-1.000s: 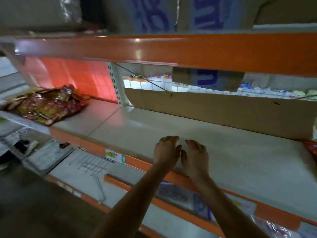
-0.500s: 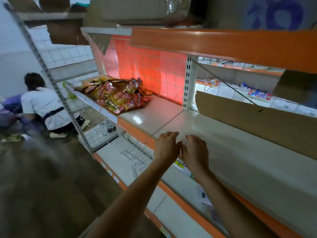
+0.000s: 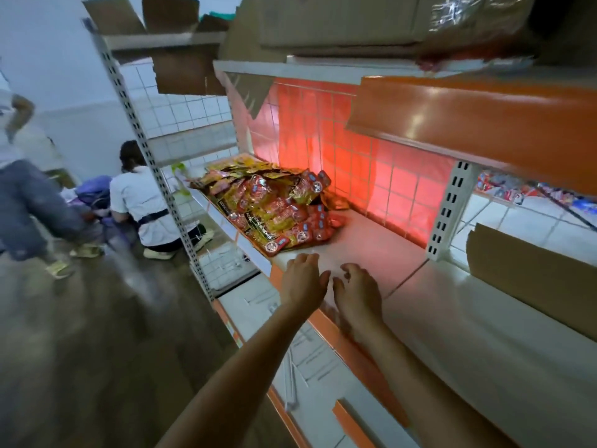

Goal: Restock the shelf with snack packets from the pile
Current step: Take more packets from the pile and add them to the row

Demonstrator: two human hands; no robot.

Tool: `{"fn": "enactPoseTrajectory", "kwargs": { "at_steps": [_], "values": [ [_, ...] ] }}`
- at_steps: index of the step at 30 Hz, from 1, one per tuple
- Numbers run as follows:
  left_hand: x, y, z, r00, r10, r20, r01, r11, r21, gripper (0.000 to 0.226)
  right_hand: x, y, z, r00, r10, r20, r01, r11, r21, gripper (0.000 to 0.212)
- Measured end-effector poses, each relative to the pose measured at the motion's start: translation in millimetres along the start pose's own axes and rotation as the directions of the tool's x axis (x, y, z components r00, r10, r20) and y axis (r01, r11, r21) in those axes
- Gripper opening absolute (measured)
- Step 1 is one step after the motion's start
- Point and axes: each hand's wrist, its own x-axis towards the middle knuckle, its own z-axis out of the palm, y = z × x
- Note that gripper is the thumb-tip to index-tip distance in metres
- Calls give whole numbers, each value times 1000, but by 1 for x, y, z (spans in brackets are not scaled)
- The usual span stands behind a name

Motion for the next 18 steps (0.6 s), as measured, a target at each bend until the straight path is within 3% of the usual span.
{"fn": "enactPoseTrajectory", "kwargs": {
  "at_steps": [4, 11, 18],
  "values": [
    [38, -29, -7, 999, -35, -41, 35, 999, -1, 39, 34, -17, 27, 999, 8, 31, -9, 1000, 28, 34],
    [110, -75, -18, 999, -14, -45, 14, 1000, 9, 39, 87, -47, 73, 996, 84, -36, -80, 992, 100, 33],
    [162, -103, -10, 999, 31, 21, -33, 996, 82, 53, 114, -59, 105, 951, 298, -88, -299, 954, 5, 49]
  ]
}}
